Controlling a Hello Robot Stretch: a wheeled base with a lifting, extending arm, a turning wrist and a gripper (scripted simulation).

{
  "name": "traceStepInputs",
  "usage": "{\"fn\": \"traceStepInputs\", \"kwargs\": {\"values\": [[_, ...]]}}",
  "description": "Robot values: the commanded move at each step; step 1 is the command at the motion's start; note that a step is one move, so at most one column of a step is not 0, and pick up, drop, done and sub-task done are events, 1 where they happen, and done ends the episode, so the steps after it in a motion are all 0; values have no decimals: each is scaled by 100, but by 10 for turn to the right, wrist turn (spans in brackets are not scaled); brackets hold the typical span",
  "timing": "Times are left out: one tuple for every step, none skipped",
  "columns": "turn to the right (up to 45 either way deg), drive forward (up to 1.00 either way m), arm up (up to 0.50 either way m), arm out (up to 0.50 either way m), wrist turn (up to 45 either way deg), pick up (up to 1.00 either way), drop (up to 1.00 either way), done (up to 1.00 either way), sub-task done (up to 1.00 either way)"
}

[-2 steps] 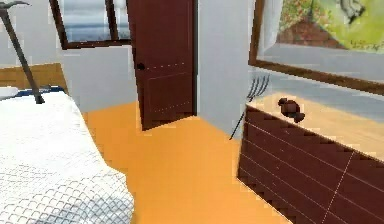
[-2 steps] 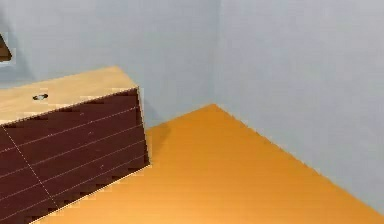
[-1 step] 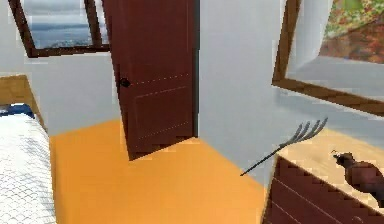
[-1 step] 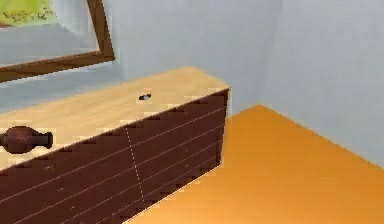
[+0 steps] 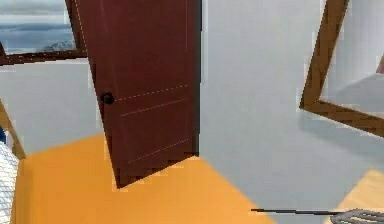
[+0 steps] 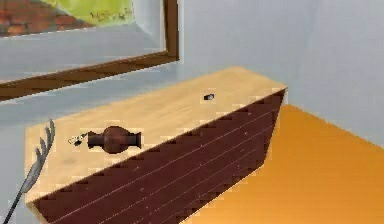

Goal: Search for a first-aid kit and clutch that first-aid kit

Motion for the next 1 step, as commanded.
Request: {"fn": "traceStepInputs", "kwargs": {"values": [[-390,0,0,0,0,0,0,0,0]]}}
